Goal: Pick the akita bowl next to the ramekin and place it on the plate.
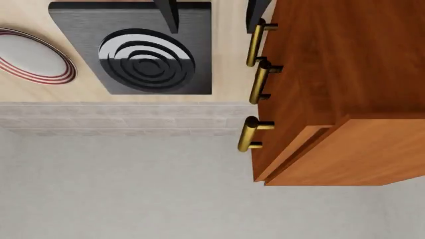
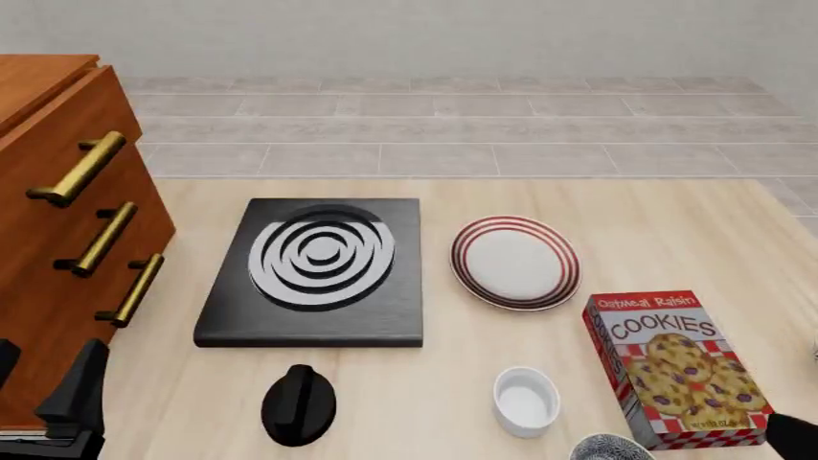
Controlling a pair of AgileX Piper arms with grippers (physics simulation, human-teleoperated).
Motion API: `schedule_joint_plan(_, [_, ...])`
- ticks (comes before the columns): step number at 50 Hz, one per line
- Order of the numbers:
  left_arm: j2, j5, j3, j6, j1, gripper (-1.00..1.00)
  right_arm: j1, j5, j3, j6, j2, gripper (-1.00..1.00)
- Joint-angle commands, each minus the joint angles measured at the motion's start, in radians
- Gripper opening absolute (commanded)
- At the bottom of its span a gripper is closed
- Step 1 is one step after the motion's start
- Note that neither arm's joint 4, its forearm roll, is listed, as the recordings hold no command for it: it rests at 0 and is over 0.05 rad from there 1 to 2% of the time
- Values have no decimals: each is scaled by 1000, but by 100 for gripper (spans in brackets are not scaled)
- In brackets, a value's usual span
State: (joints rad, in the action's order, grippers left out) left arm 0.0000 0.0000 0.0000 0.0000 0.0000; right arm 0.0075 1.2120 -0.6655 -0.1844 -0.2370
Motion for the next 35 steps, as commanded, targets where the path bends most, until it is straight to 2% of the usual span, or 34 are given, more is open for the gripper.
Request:
schedule_joint_plan(1, [0, 0, 0, 0, 0, 100, 8, 8, 129, -35, 61, 100])
schedule_joint_plan(11, [0, 0, 0, 0, 0, 100, 25, 8, 222, -68, 107, 100])
schedule_joint_plan(14, [0, 0, 0, 0, 0, 100, 26, 8, 230, -69, 113, 100])
schedule_joint_plan(15, [0, 0, 0, 0, 0, 100, 19, 8, 227, -53, 113, 100])
schedule_joint_plan(20, [0, 0, 0, 0, 0, 100, 36, 7, 213, -69, 115, 100])
schedule_joint_plan(21, [0, 0, 0, 0, 0, 100, 25, 7, 205, -54, 117, 100])
schedule_joint_plan(26, [0, 0, 0, 0, 0, 100, 43, 7, 218, -74, 132, 100])
schedule_joint_plan(35, [0, 0, 0, 0, 0, 100, 76, -54, 281, -105, 123, 100])
